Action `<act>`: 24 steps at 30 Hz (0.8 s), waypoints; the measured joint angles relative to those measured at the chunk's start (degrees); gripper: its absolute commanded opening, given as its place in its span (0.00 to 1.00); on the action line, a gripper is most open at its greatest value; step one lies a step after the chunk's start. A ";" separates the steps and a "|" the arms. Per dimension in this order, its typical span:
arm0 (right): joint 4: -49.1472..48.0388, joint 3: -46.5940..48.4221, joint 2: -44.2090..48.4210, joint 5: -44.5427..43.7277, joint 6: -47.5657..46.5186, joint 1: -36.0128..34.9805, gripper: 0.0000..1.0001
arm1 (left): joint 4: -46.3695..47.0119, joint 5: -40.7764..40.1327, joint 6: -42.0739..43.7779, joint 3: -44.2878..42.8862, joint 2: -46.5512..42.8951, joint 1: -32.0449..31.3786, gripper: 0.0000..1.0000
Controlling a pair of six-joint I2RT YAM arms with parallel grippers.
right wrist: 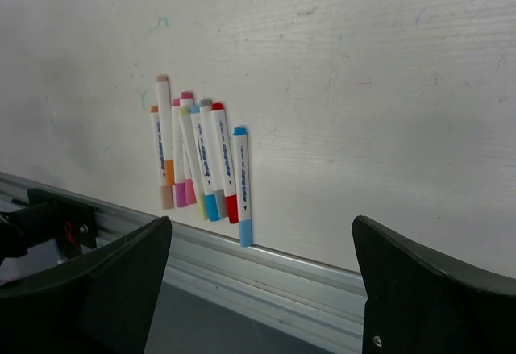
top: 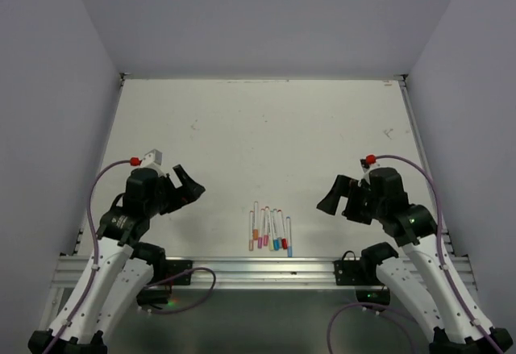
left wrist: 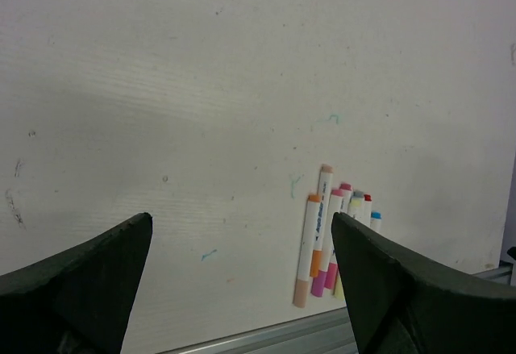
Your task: Open the pen caps
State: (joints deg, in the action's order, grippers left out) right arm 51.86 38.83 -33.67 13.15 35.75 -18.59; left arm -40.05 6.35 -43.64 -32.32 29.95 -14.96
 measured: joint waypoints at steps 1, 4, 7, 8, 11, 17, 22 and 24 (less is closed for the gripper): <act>-0.42 -0.11 -0.35 0.00 -0.02 0.00 0.99 | 0.33 0.07 0.22 0.24 1.44 -0.02 0.95; -2.62 -0.61 -3.58 0.07 -0.02 -0.02 0.99 | 2.93 -0.31 1.05 -0.31 7.02 -0.74 0.95; -4.83 0.00 -9.53 -0.31 -0.02 -0.76 0.99 | 4.44 -2.16 1.22 -3.69 14.29 -4.70 0.96; -5.29 0.74 -11.74 -0.87 -0.02 -1.42 0.98 | 5.44 -2.95 1.22 -5.51 17.38 -6.82 0.96; -6.51 3.52 -17.33 -3.17 -0.04 -3.69 0.99 | 8.31 -6.49 0.83 -10.58 23.96 -14.51 0.96; -9.84 4.50 -19.10 -8.09 1.38 -11.08 0.95 | 11.34 -11.93 -1.25 -11.06 25.27 -24.57 0.96; -11.82 2.54 -20.11 -14.01 5.29 -20.76 0.88 | 11.65 -15.08 -3.63 -9.05 26.34 -29.29 0.96; -12.11 0.94 -17.70 -15.13 6.80 -22.75 0.77 | 11.54 -16.06 -4.55 -8.02 25.83 -31.19 0.95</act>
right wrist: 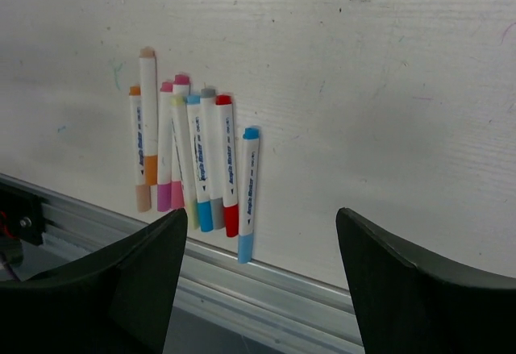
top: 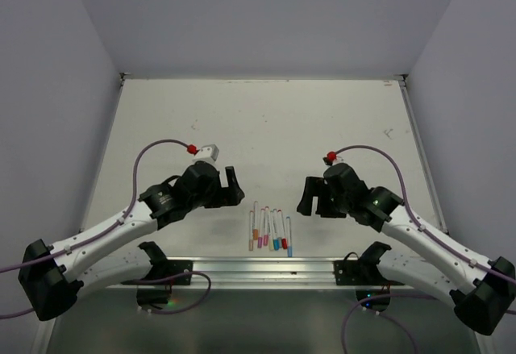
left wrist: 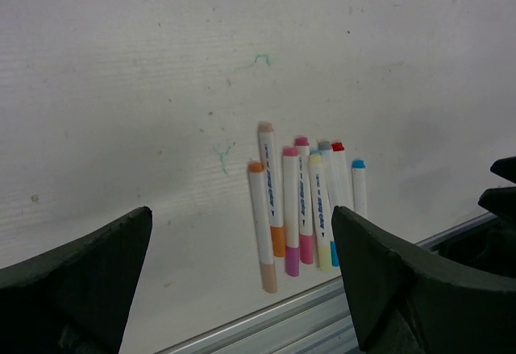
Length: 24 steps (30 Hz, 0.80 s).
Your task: Open the pen caps
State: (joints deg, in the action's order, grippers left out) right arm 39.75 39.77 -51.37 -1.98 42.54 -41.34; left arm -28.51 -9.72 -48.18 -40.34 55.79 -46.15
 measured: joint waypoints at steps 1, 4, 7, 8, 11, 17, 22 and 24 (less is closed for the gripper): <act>0.02 -0.50 0.92 -0.20 0.61 -0.46 0.74 | -0.11 -0.33 -0.57 0.70 -0.72 -0.72 0.95; -0.61 -1.14 0.17 -1.57 2.36 -2.29 0.67 | -0.11 -0.96 -1.97 2.73 -3.17 -2.16 0.95; -2.21 -1.57 -4.20 -3.58 4.11 -7.06 0.68 | 0.20 -1.03 -2.89 3.65 -3.69 -2.84 0.94; -2.43 -1.60 -6.12 -4.63 4.70 -8.96 0.68 | 0.26 -1.03 -3.23 3.67 -3.48 -3.02 0.94; -2.64 -1.60 -10.19 -7.06 5.97 -13.09 0.67 | 0.57 -0.96 -3.37 3.67 -2.45 -3.72 0.94; -4.07 -1.57 -14.32 -10.25 7.32 -14.71 0.61 | 1.22 -0.72 -3.37 3.93 -3.30 -4.57 0.94; -6.16 -1.57 -18.40 -11.10 8.02 -16.04 0.60 | 1.46 -0.46 -3.37 4.61 -4.83 -4.57 0.94; -7.02 -1.55 -19.87 -11.63 8.26 -16.63 0.60 | 1.51 -0.35 -3.37 4.61 -4.98 -4.57 0.94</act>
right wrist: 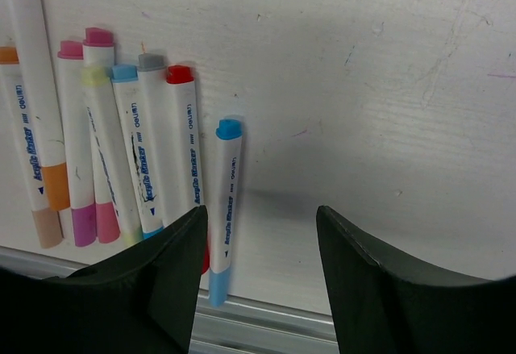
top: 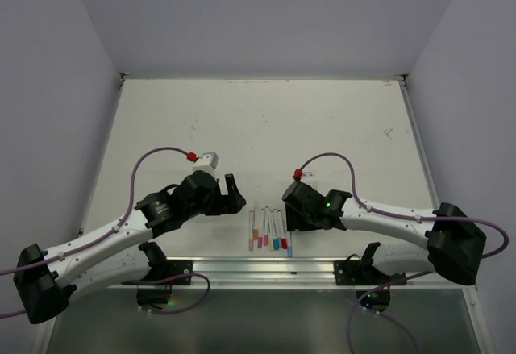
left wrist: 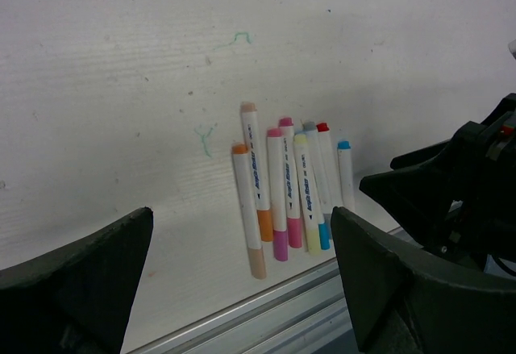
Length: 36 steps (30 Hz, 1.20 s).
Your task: Open the pen caps
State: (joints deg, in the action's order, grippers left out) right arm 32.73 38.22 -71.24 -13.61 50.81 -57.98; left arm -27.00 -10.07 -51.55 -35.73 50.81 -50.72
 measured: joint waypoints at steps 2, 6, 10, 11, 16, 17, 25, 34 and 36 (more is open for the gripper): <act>-0.59 0.02 -1.36 -0.52 0.46 -0.66 0.59 | 0.00 0.13 0.00 0.00 -0.02 0.00 0.94; -1.42 0.02 -3.15 -1.07 1.27 -1.81 0.51 | 0.00 0.63 0.02 0.00 -0.02 0.00 0.94; -2.40 0.13 -5.62 -2.38 2.36 -3.52 0.50 | 0.00 0.72 0.02 0.09 -0.37 0.00 0.94; -2.60 0.15 -6.25 -2.47 2.49 -3.89 0.49 | 0.00 0.72 0.02 0.26 -0.61 0.00 0.95; -2.47 1.38 -9.07 -4.79 3.32 -5.95 0.33 | -0.20 0.72 0.02 0.94 -1.42 0.00 0.95; -2.29 1.57 -9.40 -5.38 3.52 -6.23 0.29 | -0.17 0.74 0.02 0.94 -1.46 0.00 0.95; -3.02 0.44 -8.09 -7.21 5.68 -6.84 0.00 | 0.37 1.46 0.02 1.29 -1.66 0.00 0.92; -1.88 -0.09 4.13 -10.29 4.94 -6.88 0.00 | 14.97 12.85 2.69 8.28 -4.68 -0.04 0.76; -3.06 0.85 9.09 -10.73 3.32 -6.82 0.00 | 20.94 16.83 2.95 10.23 -5.31 -0.04 0.71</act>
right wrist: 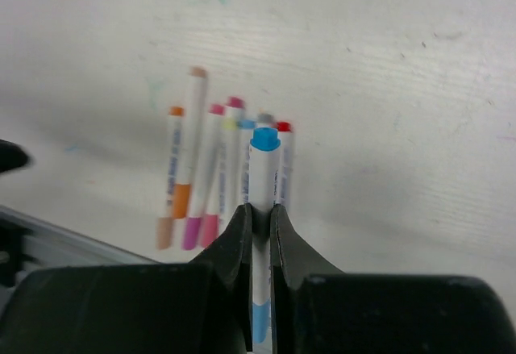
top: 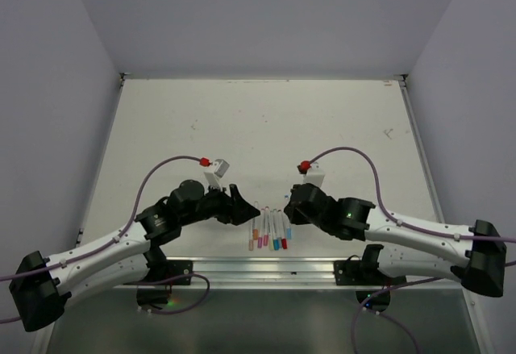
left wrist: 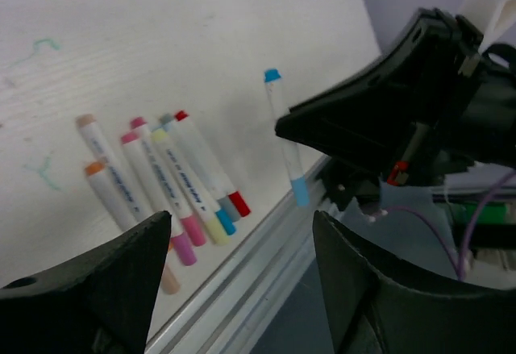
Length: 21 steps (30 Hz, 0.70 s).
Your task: Open the pen caps
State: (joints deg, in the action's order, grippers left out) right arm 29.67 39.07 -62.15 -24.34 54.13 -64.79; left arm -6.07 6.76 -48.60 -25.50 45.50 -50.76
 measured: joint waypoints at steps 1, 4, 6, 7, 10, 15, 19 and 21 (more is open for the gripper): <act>-1.36 0.48 2.32 0.09 -1.01 0.04 0.00 | 4.04 2.25 0.13 1.20 -0.13 -0.02 0.68; -6.43 1.14 7.21 1.51 -3.34 0.22 0.00 | 14.38 8.22 0.15 3.87 0.22 -0.04 0.61; -9.84 1.51 8.70 2.62 -4.24 0.31 0.00 | 19.34 11.04 0.20 4.44 1.11 -0.07 0.55; -11.45 1.53 9.01 3.08 -4.44 0.31 0.00 | 21.59 11.96 0.20 4.52 1.60 -0.11 0.54; -16.06 1.16 9.09 4.63 -4.61 0.35 0.00 | 26.82 13.70 0.04 4.79 2.95 -0.37 0.45; -22.97 -2.12 11.50 5.66 -4.24 0.35 0.00 | 33.27 15.19 -0.50 5.62 5.18 -0.90 0.33; -26.32 -4.92 15.37 4.68 -4.02 0.35 0.00 | 34.38 15.04 -0.96 6.19 5.84 -1.14 0.27; -27.41 -5.46 16.94 4.11 -4.02 0.35 0.00 | 34.42 14.67 -1.38 6.51 5.86 -1.14 0.27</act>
State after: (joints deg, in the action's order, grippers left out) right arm 2.26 33.61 -45.21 -20.23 50.11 -64.45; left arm 28.36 21.43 -49.98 -18.98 51.35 -51.90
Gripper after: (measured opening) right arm 0.059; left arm 0.275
